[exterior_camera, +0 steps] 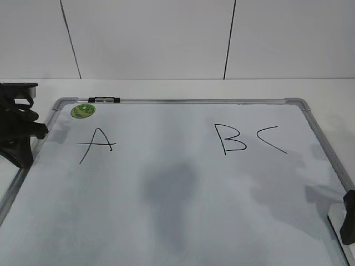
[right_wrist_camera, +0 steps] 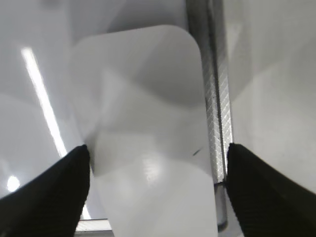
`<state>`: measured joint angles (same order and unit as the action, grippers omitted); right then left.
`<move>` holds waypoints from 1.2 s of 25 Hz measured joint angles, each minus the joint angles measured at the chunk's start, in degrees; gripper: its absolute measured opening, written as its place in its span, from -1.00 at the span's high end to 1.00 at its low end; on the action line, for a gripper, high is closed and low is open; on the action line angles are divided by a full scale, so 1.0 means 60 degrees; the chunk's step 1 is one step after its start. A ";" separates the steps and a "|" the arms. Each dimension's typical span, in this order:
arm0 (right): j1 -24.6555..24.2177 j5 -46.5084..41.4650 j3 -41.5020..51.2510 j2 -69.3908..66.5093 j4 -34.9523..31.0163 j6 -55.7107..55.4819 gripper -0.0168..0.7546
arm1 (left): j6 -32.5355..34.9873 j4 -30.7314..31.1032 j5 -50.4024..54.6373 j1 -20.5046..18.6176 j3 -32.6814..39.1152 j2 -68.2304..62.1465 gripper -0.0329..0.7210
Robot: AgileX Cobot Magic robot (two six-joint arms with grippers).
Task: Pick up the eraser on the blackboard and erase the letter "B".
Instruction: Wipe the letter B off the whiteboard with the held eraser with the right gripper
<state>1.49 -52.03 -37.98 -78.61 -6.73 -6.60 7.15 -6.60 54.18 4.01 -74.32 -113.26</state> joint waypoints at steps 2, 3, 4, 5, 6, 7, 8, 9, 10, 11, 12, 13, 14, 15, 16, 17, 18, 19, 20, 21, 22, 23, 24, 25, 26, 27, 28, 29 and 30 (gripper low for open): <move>0.0000 0.0038 0.0000 -0.0129 0.0000 0.0042 -0.76 | 0.0000 0.0000 0.0000 0.0000 0.0000 0.0000 0.78; 0.0000 0.0058 -0.0021 -0.0192 -0.0041 0.0066 -0.75 | 0.0000 0.0000 -0.0015 0.0000 0.0000 0.0000 0.78; 0.0000 0.0080 -0.0021 -0.0265 -0.0058 0.0147 -0.75 | 0.0000 0.0000 -0.0015 0.0000 0.0000 0.0000 0.78; 0.0000 0.0095 -0.0021 -0.0337 -0.0075 0.0206 -0.75 | 0.0000 0.0000 -0.0023 0.0000 0.0000 0.0000 0.78; 0.0000 0.0118 -0.0021 -0.0392 -0.0095 0.0228 -0.75 | 0.0000 0.0000 -0.0038 0.0000 0.0000 0.0000 0.78; 0.0000 0.0118 -0.0021 -0.0435 -0.0095 0.0246 -0.75 | 0.0000 -0.0017 -0.0038 0.0000 0.0000 0.0000 0.78; 0.0000 0.0135 -0.0021 -0.0455 -0.0095 0.0265 -0.75 | 0.0000 -0.0017 -0.0044 0.0000 0.0000 0.0000 0.78; 0.0000 0.0135 -0.0021 -0.0475 -0.0111 0.0306 -0.74 | 0.0000 -0.0017 -0.0059 0.0000 0.0000 0.0000 0.78; 0.0000 0.0135 -0.0021 -0.0475 -0.0111 0.0326 -0.74 | 0.0000 -0.0017 -0.0066 0.0000 0.0000 0.0000 0.78; 0.0000 0.0135 -0.0021 -0.0493 -0.0111 0.0362 -0.73 | 0.0000 -0.0017 -0.0082 0.0000 0.0000 0.0000 0.78; 0.0000 0.0152 -0.0021 -0.0494 -0.0111 0.0407 -0.72 | 0.0000 -0.0035 -0.0101 0.0000 0.0000 0.0000 0.78; 0.0000 0.0152 -0.0021 -0.0494 -0.0111 0.0429 -0.72 | 0.0000 -0.0035 -0.0119 0.0000 0.0000 0.0000 0.78; 0.0024 0.0152 -0.0021 -0.0494 -0.0111 0.0500 -0.72 | 0.0000 -0.0035 -0.0119 0.0000 0.0000 0.0000 0.78; 0.0071 0.0170 -0.0021 -0.0494 -0.0111 0.0550 -0.72 | 0.0000 -0.0035 -0.0119 0.0000 0.0000 0.0000 0.78; 0.0144 0.0170 -0.0021 -0.0494 -0.0090 0.0586 -0.72 | 0.0000 -0.0035 -0.0119 0.0000 0.0000 0.0000 0.78; 0.0243 0.0170 -0.0021 -0.0494 -0.0077 0.0604 -0.72 | 0.0000 -0.0035 -0.0133 0.0000 0.0000 0.0000 0.78; 0.0353 0.0187 -0.0021 -0.0494 -0.0077 0.0604 -0.72 | 0.0000 -0.0035 -0.0133 0.0000 0.0000 0.0000 0.78; 0.0412 0.0206 -0.0021 -0.0494 -0.0031 0.0623 -0.72 | 0.0000 -0.0035 -0.0160 0.0000 0.0000 0.0000 0.78; 0.0465 0.0206 -0.0021 -0.0494 0.0005 0.0623 -0.72 | 0.0000 -0.0035 -0.0158 0.0000 0.0000 0.0000 0.78; 0.0481 0.0206 -0.0021 -0.0494 0.0004 0.0637 -0.72 | 0.0000 -0.0035 -0.0163 0.0000 0.0000 0.0000 0.78; 0.0489 0.0223 -0.0021 -0.0494 0.0025 0.0637 -0.72 | 0.0000 -0.0035 -0.0180 0.0000 0.0000 0.0000 0.78; 0.0504 0.0222 -0.0021 -0.0494 0.0041 0.0637 -0.72 | 0.0000 -0.0035 -0.0180 0.0000 0.0000 0.0000 0.78; 0.0504 0.0222 -0.0021 -0.0494 0.0058 0.0637 -0.71 | 0.0000 -0.0035 -0.0198 0.0000 0.0000 0.0000 0.78; 0.0504 0.0222 -0.0021 -0.0494 0.0082 0.0637 -0.70 | 0.0000 -0.0035 -0.0198 0.0000 0.0000 0.0000 0.78; 0.0504 0.0222 -0.0021 -0.0494 0.0082 0.0637 -0.67 | 0.0000 -0.0035 -0.0198 0.0000 0.0000 0.0000 0.78; 0.0504 0.0222 -0.0021 -0.0494 0.0105 0.0637 -0.63 | 0.0000 -0.0035 -0.0198 0.0000 0.0000 0.0000 0.78; 0.0504 0.0222 -0.0021 -0.0494 0.0147 0.0637 -0.58 | 0.0000 -0.0035 -0.0211 0.0000 0.0000 0.0000 0.78; 0.0504 0.0222 -0.0021 -0.0494 0.0165 0.0660 -0.53 | 0.0000 -0.0035 -0.0218 0.0000 0.0000 0.0000 0.78; 0.0510 0.0222 -0.0021 -0.0494 0.0188 0.0679 -0.50 | 0.0000 -0.0035 -0.0234 0.0000 0.0000 0.0000 0.78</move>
<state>4.55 -50.70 -38.10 -81.57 -5.61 -2.52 7.15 -6.81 52.78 4.01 -74.32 -113.26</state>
